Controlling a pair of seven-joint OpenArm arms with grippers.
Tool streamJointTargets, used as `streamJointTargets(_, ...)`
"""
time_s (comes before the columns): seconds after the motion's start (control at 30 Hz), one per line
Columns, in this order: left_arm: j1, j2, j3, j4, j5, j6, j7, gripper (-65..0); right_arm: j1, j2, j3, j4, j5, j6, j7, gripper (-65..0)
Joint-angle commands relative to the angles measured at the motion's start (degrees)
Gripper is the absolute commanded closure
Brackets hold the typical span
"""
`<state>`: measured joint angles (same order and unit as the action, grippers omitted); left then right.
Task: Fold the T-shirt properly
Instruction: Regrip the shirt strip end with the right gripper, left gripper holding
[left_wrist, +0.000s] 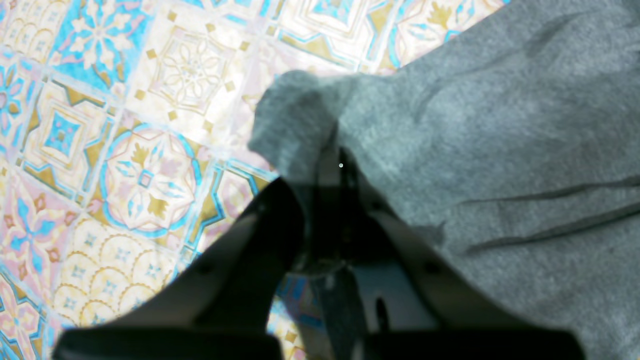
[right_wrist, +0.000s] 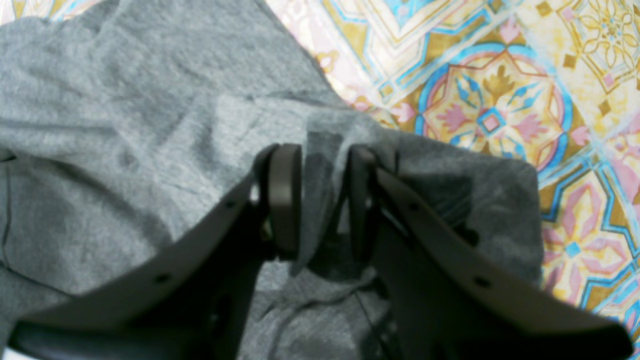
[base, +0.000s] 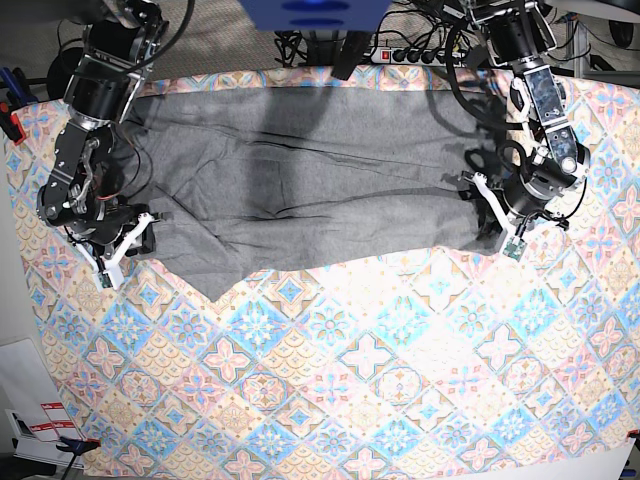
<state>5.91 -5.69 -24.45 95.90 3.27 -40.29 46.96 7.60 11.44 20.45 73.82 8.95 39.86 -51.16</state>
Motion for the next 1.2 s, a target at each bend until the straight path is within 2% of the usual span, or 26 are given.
streamJointTargets(0.0, -0.59, -0.42, -0.04, 1.03, -0.41, 0.29, -1.03, 0.0, 1.24, 0.82, -0.01, 0.86, 0.59, 0.14, 1.18, -14.8)
streamJointTargets(0.13, -0.59, -0.42, -0.04, 1.03, -0.41, 0.29, -1.03, 0.0, 1.24, 0.82, -0.10, 0.77, 0.59, 0.14, 1.18, -16.3)
streamJointTargets(0.3, -0.59, -0.50, -0.04, 1.03, -0.41, 0.29, -1.03, 0.0, 1.06, 0.82, -2.12, 1.30, 0.59, 0.14, 1.18, -2.7)
streamJointTargets(0.4, -0.59, -0.50, -0.04, 1.03, -0.41, 0.29, -1.03, 0.0, 0.80, 0.82, -5.28, 3.32, 0.59, 0.14, 1.44, -3.2)
streamJointTargets(0.47, -0.59, -0.59, -0.04, 1.03, -0.41, 0.29, -1.03, 0.0, -2.36, 0.82, -6.07, 6.93, 0.59, 0.14, 2.94, -3.2)
streamJointTargets(0.6, -0.68, -0.50, -0.04, 1.03, -0.41, 0.29, -1.03, 0.0, -6.06, 0.82, -6.07, 13.78, 0.59, 0.14, 4.87, -3.1)
streamJointTargets(0.7, -0.68, -0.50, -0.04, 1.03, -0.41, 0.29, -1.03, 0.0, -5.88, 0.29, -4.40, 13.78, 0.68, 0.14, 4.87, -3.7)
streamJointTargets(0.83, -0.68, -0.50, -0.04, 1.03, -0.41, 0.29, -1.11, 0.0, -5.79, -0.41, -1.33, 9.47, 0.68, 0.14, 4.87, -11.9)
streamJointTargets(1.07, -0.59, -0.42, -0.04, 1.03, -0.41, 0.29, -1.03, 0.0, -3.16, 0.03, -0.97, 3.32, 0.59, 0.14, 5.40, -36.7)
streamJointTargets(1.17, -0.59, -0.42, -0.04, 1.03, -0.41, 0.29, -1.03, 0.0, -1.57, 0.73, -1.15, 1.56, 0.59, 0.14, 7.86, -38.3)
